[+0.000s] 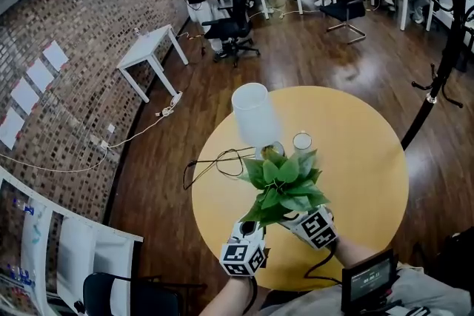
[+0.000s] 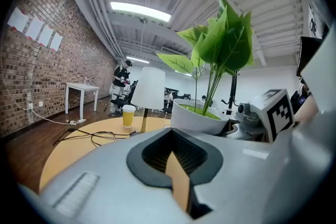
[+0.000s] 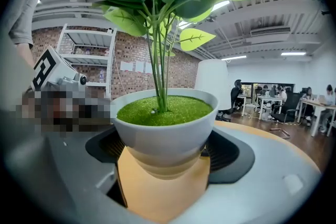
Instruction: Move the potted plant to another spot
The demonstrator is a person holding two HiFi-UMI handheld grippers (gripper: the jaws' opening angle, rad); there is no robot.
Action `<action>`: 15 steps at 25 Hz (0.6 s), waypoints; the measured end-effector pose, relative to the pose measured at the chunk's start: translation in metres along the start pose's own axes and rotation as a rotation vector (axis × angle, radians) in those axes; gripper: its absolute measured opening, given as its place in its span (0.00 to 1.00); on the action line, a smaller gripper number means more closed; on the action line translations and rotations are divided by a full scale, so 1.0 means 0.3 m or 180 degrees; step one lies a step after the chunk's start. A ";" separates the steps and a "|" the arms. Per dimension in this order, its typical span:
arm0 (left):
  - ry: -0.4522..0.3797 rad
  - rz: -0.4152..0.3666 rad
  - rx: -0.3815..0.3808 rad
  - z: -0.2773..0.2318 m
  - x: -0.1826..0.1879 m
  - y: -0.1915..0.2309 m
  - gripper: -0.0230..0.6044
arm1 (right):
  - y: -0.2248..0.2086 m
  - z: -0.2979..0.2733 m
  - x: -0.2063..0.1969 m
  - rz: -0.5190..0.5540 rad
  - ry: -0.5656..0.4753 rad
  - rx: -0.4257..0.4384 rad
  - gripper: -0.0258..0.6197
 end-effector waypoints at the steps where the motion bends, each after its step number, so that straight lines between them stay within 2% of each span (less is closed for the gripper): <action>1: 0.0013 0.0003 -0.0019 -0.009 -0.016 0.004 0.04 | -0.005 -0.010 -0.018 -0.0020 0.0015 -0.0012 0.80; 6: 0.0072 -0.0004 -0.0198 -0.066 -0.091 0.073 0.04 | -0.023 -0.105 -0.085 -0.0087 0.0061 -0.0153 0.80; 15: 0.0163 -0.0071 -0.0592 -0.080 -0.172 0.303 0.04 | 0.047 -0.303 -0.139 -0.0244 0.0056 -0.0542 0.80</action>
Point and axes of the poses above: the fingertips, and each gripper's own axes: z backward along the fingers, y to its left, x out of its top, the point moved 4 cm from there along z, backward along the fingers, and after that the axes turned 14 degrees about -z, right-handed, at the moved point
